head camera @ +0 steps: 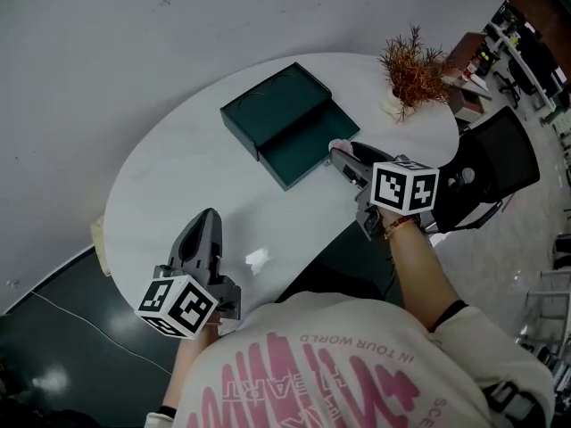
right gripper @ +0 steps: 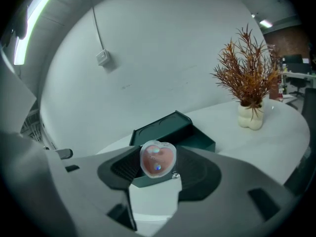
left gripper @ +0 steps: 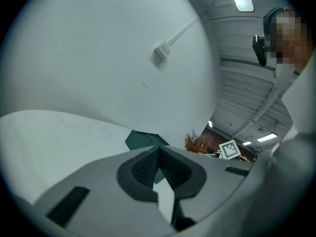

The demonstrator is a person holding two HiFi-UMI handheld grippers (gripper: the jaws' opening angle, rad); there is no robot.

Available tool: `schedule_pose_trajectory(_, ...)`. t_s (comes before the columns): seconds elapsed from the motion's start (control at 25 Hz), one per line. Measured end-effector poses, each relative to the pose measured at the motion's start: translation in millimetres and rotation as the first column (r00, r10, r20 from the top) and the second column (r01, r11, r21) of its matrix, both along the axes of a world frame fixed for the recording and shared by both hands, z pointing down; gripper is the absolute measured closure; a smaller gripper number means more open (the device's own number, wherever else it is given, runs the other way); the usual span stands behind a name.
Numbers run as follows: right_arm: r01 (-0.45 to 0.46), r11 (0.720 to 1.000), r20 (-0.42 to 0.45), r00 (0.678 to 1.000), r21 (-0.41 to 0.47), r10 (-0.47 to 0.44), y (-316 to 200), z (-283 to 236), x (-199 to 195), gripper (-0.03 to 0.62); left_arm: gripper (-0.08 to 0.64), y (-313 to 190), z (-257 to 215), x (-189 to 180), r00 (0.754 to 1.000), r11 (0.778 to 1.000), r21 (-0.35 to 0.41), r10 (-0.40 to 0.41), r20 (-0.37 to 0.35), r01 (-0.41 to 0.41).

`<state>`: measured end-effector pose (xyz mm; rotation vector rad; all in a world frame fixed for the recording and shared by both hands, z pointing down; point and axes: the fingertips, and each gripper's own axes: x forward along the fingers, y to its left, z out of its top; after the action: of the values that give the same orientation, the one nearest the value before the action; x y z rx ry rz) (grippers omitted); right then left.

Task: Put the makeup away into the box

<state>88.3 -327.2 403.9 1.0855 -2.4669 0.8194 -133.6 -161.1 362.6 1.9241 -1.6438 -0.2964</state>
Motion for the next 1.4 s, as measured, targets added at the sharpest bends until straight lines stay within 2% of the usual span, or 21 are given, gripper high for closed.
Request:
schedule_pose_trajectory(0.12,0.031,1.0,-0.022,0.999,-0.002,-0.031,-4.3,1.5,-5.7,0.362,0.557,4.5,8.3,-4.9,0.999,1.0,-0.012,-0.024,-0.021,0.024)
schedule_pose_trajectory(0.24,0.112,0.994,-0.078,0.991,0.002,-0.111,-11.1,6.0,-15.8,0.362,0.558,3.2,9.8,-12.3,0.998,0.998,-0.012,-0.056,-0.019,0.056)
schedule_pose_trajectory(0.4,0.235,0.972,-0.177,0.956,-0.01,-0.233,-21.7,18.5,-26.2,0.362,0.558,4.9,15.0,-15.7,0.992,0.992,-0.021,-0.126,-0.027,0.125)
schedule_pose_trajectory(0.52,0.327,0.944,-0.22,0.919,-0.036,-0.326,-27.3,26.6,-32.7,0.362,0.557,8.4,19.8,-9.4,0.983,0.983,-0.04,-0.178,-0.043,0.176)
schedule_pose_trajectory(0.8,0.518,0.847,-0.291,0.798,-0.116,-0.528,-37.8,50.4,-44.7,0.36,0.558,12.9,15.2,-4.5,0.952,0.952,-0.041,-0.304,-0.018,0.303)
schedule_pose_trajectory(1.04,0.646,0.745,-0.366,0.662,-0.165,-0.654,-47.2,66.1,-53.7,0.36,0.558,27.3,18.6,3.0,0.907,0.905,-0.078,-0.421,-0.018,0.419)
schedule_pose_trajectory(1.2,0.725,0.661,-0.392,0.561,-0.192,-0.729,-45.1,75.3,-64.9,0.36,0.558,39.0,19.2,6.2,0.865,0.863,-0.093,-0.501,-0.024,0.497)
schedule_pose_trajectory(1.28,0.745,0.635,-0.394,0.53,-0.207,-0.751,-44.1,81.0,-68.6,0.36,0.558,42.3,18.8,9.9,0.853,0.85,-0.094,-0.521,-0.014,0.518)
schedule_pose_trajectory(1.4,0.762,0.609,-0.414,0.492,-0.22,-0.766,-46.1,89.8,-73.1,0.359,0.557,47.1,17.6,11.8,0.832,0.828,-0.094,-0.555,-0.004,0.552)
